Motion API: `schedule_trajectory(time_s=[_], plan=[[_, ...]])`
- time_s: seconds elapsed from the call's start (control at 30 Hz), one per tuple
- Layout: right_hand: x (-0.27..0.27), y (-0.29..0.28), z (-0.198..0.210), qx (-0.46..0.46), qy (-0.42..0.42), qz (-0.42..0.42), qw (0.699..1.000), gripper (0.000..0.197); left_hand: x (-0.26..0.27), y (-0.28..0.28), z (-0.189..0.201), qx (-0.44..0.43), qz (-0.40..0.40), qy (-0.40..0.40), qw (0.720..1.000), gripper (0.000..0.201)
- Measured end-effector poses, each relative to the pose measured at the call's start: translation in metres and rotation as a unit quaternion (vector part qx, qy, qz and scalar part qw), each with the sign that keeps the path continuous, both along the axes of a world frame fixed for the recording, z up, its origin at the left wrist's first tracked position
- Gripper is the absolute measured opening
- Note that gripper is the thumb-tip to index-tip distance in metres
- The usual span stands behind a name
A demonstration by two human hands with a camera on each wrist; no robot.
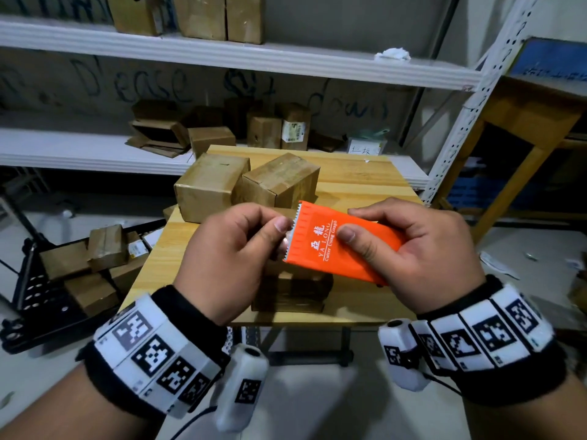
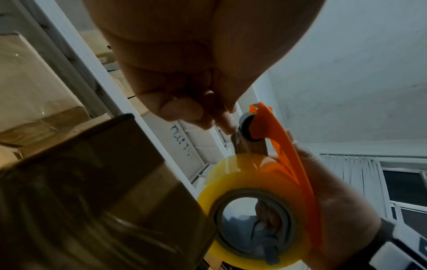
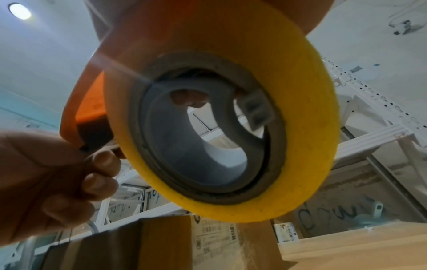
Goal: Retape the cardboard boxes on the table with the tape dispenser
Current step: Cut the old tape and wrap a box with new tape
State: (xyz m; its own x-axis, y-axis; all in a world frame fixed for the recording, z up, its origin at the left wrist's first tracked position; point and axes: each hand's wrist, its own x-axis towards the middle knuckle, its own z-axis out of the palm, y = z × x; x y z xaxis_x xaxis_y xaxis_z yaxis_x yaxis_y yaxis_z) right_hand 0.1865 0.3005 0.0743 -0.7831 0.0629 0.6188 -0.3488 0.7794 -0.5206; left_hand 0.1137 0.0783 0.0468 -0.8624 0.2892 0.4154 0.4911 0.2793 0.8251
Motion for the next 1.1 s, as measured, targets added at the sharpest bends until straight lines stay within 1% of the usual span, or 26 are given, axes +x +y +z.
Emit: schedule_trajectory(time_s=[0.07, 0.17, 0.27, 0.47, 0.77, 0.93, 1.1], plan=[[-0.001, 0.001, 0.0, 0.024, -0.002, -0.008, 1.0, 0.043, 0.0, 0.001, -0.001, -0.029, 0.022, 0.028, 0.999, 0.017], [-0.002, 0.0, -0.001, 0.057, -0.009, -0.022, 0.998, 0.051, 0.0, 0.002, -0.003, -0.046, 0.044, 0.034, 0.997, 0.014], [-0.002, 0.0, -0.001, 0.076, -0.008, -0.027, 0.997, 0.054, 0.0, 0.004, -0.003, -0.059, 0.054, 0.042, 0.996, 0.014], [-0.003, 0.003, 0.002, 0.074, -0.019, -0.009, 0.997, 0.055, 0.003, 0.005, -0.002, -0.069, 0.063, 0.071, 0.993, 0.013], [-0.003, 0.007, 0.001, 0.067, -0.023, 0.001, 0.997, 0.056, 0.002, 0.006, -0.003, -0.067, 0.051, 0.058, 0.995, 0.018], [-0.002, 0.012, 0.001, 0.068, -0.027, -0.005, 0.997, 0.057, -0.005, 0.0, -0.002, -0.059, 0.058, 0.046, 0.995, 0.015], [-0.002, 0.014, 0.0, 0.066, -0.038, -0.009, 0.997, 0.056, -0.005, -0.002, -0.001, -0.065, 0.052, 0.034, 0.996, 0.017]])
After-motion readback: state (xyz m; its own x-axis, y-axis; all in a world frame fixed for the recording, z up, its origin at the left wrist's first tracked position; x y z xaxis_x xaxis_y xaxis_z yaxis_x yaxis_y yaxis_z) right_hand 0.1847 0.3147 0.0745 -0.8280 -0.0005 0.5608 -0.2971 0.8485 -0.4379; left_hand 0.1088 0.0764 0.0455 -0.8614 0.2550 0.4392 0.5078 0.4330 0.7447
